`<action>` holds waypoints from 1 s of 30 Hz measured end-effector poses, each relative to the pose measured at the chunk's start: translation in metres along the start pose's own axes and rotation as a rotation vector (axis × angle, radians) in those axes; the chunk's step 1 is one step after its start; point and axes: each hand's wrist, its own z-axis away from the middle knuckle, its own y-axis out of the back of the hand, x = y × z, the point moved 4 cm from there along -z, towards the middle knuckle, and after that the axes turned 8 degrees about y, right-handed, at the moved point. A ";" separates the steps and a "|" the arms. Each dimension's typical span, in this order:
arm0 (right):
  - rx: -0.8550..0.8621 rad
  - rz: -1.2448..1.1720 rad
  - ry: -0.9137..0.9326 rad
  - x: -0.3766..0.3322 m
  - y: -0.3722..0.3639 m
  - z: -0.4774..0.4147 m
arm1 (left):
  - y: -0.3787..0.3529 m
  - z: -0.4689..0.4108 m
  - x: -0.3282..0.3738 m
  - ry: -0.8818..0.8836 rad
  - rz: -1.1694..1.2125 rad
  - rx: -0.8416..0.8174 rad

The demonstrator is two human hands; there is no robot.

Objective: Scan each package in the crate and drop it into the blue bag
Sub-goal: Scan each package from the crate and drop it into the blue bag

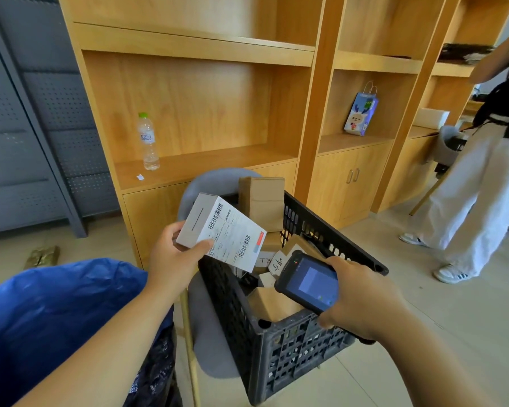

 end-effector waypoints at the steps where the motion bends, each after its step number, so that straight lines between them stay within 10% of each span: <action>1: 0.006 0.004 0.002 0.000 0.001 0.001 | 0.000 0.000 -0.001 0.001 0.005 -0.001; 14: 0.034 -0.123 0.218 -0.073 -0.009 -0.021 | 0.105 0.018 -0.026 0.041 0.270 0.153; 23: -0.087 -0.133 0.343 -0.141 -0.039 -0.036 | 0.220 0.020 -0.078 0.105 -0.136 0.399; 30: -0.126 -0.121 0.329 -0.140 -0.046 -0.037 | 0.222 0.015 -0.134 0.380 -0.417 0.226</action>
